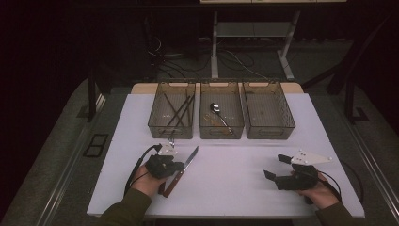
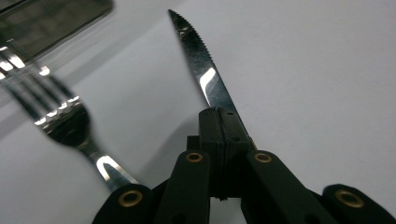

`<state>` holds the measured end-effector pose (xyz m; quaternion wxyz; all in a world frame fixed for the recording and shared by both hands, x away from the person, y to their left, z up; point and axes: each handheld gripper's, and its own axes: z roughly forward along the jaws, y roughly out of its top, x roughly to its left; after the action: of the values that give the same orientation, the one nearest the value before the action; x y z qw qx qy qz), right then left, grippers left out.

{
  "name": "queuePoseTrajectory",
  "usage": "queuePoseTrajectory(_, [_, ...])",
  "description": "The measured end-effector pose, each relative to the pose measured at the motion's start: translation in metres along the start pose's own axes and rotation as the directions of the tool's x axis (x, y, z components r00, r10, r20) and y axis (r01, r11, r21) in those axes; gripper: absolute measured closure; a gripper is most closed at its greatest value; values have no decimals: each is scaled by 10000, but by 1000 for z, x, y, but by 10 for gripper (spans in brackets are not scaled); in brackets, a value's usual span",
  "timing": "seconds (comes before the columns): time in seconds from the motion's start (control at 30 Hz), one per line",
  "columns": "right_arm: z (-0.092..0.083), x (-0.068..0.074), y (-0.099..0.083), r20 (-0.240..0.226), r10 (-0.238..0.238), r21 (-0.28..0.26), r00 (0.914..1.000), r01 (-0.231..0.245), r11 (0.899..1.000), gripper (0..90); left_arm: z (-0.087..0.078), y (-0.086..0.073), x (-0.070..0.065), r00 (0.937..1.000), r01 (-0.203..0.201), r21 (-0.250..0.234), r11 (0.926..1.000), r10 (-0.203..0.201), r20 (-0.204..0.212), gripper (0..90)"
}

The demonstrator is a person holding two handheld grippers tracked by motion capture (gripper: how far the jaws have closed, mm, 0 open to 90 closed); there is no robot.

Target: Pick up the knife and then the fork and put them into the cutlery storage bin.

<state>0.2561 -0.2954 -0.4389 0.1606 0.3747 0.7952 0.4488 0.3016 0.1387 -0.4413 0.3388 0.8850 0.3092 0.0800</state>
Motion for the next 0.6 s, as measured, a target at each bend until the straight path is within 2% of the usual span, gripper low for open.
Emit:
queuePoseTrajectory(0.03, [0,0,0,4,-2,1,10000,2,10000,163,1,1,-1,9997,-219,35,9998,219,92,893])
queuePoseTrajectory(0.07, [0,0,0,11,-8,-6,10000,8,10000,163,2,2,-4,9997,-178,43,9998,177,144,893])
queuePoseTrajectory(0.1, [0,0,0,8,-6,-4,10000,6,10000,163,3,2,-5,9990,-357,13,9994,356,261,893])
queuePoseTrajectory(0.13, [0,0,0,10,1,1,10000,-1,10000,163,3,3,-7,9989,-311,17,9995,310,339,893])
queuePoseTrajectory(0.3, [0,0,0,-4,-21,-3,10000,21,10000,163,7,6,-16,9957,-662,11,9978,660,647,893])
queuePoseTrajectory(0.37, [0,0,0,-8,-17,3,10000,17,10000,163,8,7,-20,9924,-864,22,9963,859,880,893])
queuePoseTrajectory(0.4, [0,0,0,-12,-10,14,10000,10,10000,163,9,7,-24,9925,-824,0,9966,821,906,893])
queuePoseTrajectory(0.47, [0,0,0,-15,-9,30,10000,9,10000,163,10,9,-26,9868,-1071,16,9942,1061,1226,893])
queuePoseTrajectory(0.5, [0,1,0,-15,-13,36,10000,13,10000,163,11,9,-28,9848,-1230,38,9924,1215,1243,893])
queuePoseTrajectory(0.57, [0,1,0,-14,-19,30,10000,19,10000,163,11,10,-28,9841,-1266,11,9919,1255,1254,893])
queuePoseTrajectory(0.6, [0,1,0,-11,-11,20,10000,11,10000,163,10,9,-29,9868,-1035,-69,9946,1035,1242,893])
